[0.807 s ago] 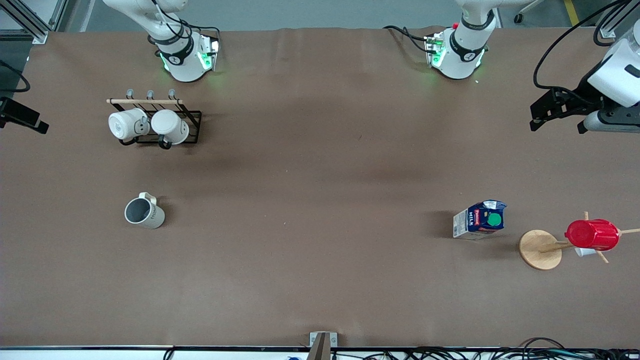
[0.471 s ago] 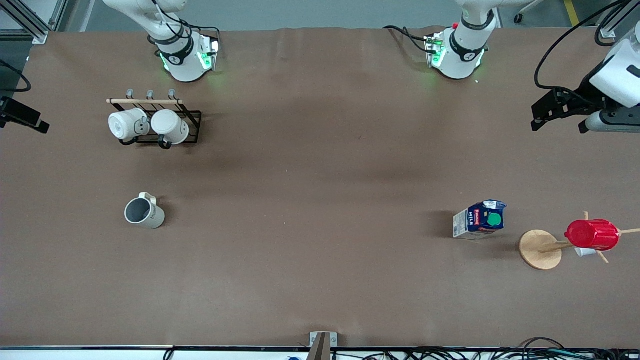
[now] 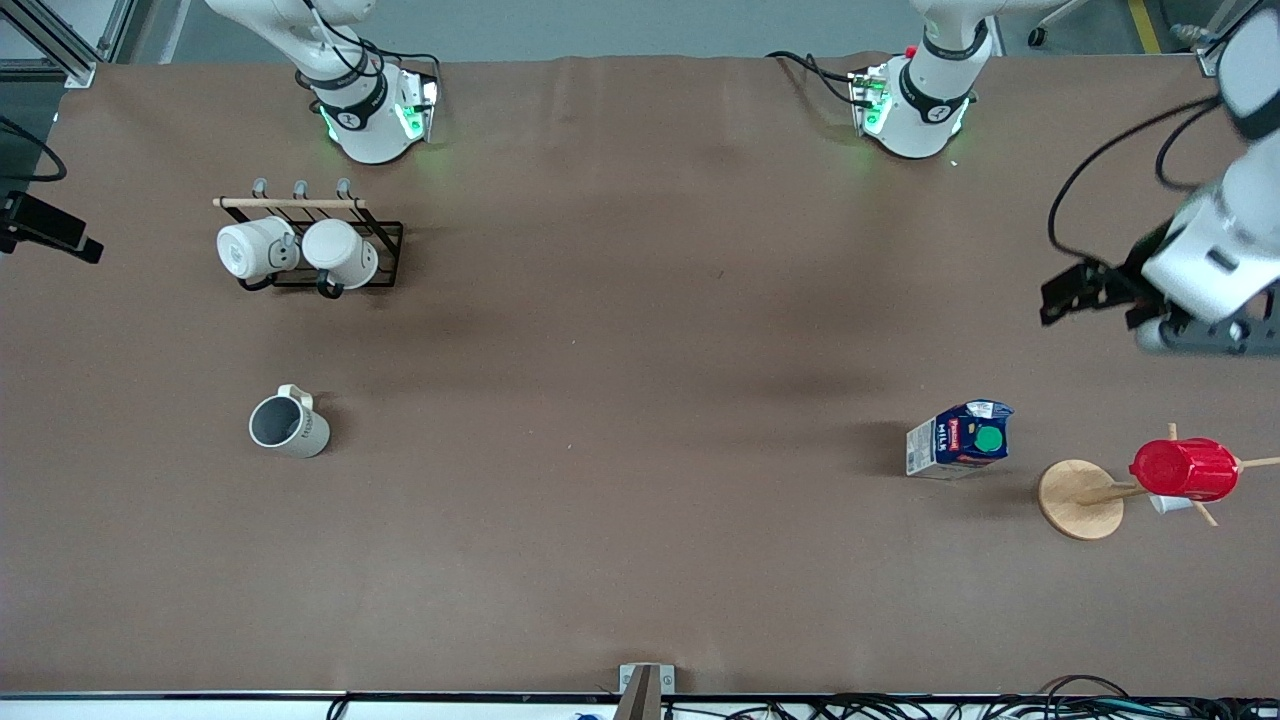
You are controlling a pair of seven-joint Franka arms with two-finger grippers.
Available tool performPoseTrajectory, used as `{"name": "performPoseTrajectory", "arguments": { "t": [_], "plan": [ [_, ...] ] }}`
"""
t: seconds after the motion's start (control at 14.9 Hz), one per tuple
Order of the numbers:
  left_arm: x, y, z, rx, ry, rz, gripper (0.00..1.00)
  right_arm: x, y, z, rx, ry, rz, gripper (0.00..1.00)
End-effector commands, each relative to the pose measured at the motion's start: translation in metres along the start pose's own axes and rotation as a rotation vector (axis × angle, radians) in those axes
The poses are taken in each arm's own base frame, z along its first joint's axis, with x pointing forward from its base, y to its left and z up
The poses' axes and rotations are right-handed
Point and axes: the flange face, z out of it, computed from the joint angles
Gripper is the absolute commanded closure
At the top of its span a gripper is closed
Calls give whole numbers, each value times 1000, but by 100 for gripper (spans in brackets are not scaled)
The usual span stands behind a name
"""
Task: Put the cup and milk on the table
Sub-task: 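Reach the left gripper to the milk carton while the right gripper reaches the mug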
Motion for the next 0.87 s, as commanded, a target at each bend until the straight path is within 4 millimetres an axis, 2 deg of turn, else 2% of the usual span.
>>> {"name": "performPoseTrajectory", "arguments": {
  "t": [0.0, 0.07, 0.27, 0.4, 0.61, 0.81],
  "plan": [
    [15, -6, 58, -7, 6, 5, 0, 19, 0, 44, -19, -7, -20, 0],
    [21, -6, 77, -12, 2, 6, 0, 29, 0, 68, -19, 15, -35, 0],
    [41, -3, 122, -29, 24, 12, 0, 55, 4, 160, -25, 59, -98, 0],
    [49, 1, 150, -22, 24, 26, 0, 74, 5, 209, -31, 59, -100, 0],
    [51, 1, 169, 2, 4, 47, 8, 93, 7, 279, -40, 71, -142, 0],
    [51, 8, 183, -2, -16, 57, 21, 97, 6, 329, -57, 101, -160, 0]
  ]
}}
